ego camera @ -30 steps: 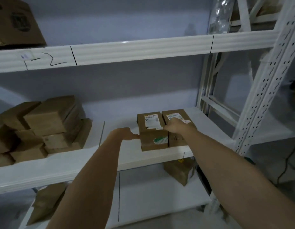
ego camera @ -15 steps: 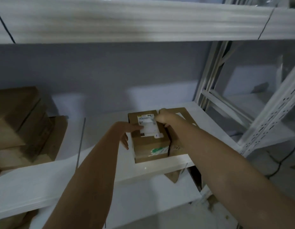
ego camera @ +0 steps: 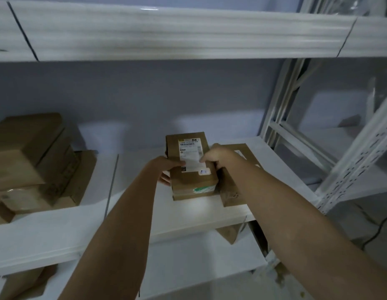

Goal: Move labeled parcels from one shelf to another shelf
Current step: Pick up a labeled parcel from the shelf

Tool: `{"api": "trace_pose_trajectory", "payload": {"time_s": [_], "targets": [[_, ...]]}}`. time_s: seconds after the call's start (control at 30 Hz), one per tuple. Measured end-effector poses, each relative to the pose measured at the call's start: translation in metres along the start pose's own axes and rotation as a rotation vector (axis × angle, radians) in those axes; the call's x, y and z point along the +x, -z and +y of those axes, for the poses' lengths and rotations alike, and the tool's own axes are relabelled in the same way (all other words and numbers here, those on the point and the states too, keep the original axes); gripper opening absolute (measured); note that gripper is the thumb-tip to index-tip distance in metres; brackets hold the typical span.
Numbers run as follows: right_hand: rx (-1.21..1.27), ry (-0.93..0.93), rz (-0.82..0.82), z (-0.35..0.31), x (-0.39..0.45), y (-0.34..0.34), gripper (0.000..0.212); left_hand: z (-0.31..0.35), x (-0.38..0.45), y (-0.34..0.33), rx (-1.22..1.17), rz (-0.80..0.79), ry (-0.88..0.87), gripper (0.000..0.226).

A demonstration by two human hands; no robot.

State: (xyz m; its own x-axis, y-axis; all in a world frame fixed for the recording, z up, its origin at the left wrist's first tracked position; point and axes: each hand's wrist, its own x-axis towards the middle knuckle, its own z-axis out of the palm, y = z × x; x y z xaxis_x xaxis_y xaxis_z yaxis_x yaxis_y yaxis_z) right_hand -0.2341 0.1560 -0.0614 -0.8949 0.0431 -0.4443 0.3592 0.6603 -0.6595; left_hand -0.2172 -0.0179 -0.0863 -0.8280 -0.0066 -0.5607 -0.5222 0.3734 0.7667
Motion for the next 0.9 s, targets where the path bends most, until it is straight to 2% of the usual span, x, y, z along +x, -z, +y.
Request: {"api": "trace_pose_trajectory", "payload": {"time_s": [0.07, 0.13, 0.23, 0.4, 0.5, 0.6, 0.73, 0.9], "targets": [[0.061, 0.074, 0.057, -0.003, -0.011, 0.004, 0.051, 0.002, -0.01, 0.001, -0.062, 0.051, -0.104, 0.064], [0.141, 0.139, 0.093, -0.004, -0.022, 0.01, 0.049, 0.006, -0.021, 0.001, -0.121, 0.1, -0.18, 0.074], [0.227, 0.218, 0.115, -0.003, -0.04, 0.016, 0.055, 0.013, -0.039, -0.002, -0.173, 0.174, -0.231, 0.08], [0.207, 0.281, 0.114, 0.003, -0.061, 0.016, 0.058, 0.009, -0.062, -0.006, -0.148, 0.203, -0.262, 0.077], [0.197, 0.322, 0.079, 0.0, -0.073, 0.01, 0.064, -0.002, -0.079, 0.001, -0.179, 0.235, -0.286, 0.07], [0.18, 0.378, 0.016, -0.008, -0.086, -0.009, 0.067, -0.024, -0.098, 0.02, -0.202, 0.292, -0.277, 0.071], [0.171, 0.463, -0.081, -0.025, -0.105, -0.051, 0.066, -0.063, -0.136, 0.048, -0.234, 0.388, -0.251, 0.078], [0.148, 0.583, -0.196, -0.053, -0.138, -0.108, 0.064, -0.118, -0.188, 0.09, -0.243, 0.54, -0.247, 0.077]]}}
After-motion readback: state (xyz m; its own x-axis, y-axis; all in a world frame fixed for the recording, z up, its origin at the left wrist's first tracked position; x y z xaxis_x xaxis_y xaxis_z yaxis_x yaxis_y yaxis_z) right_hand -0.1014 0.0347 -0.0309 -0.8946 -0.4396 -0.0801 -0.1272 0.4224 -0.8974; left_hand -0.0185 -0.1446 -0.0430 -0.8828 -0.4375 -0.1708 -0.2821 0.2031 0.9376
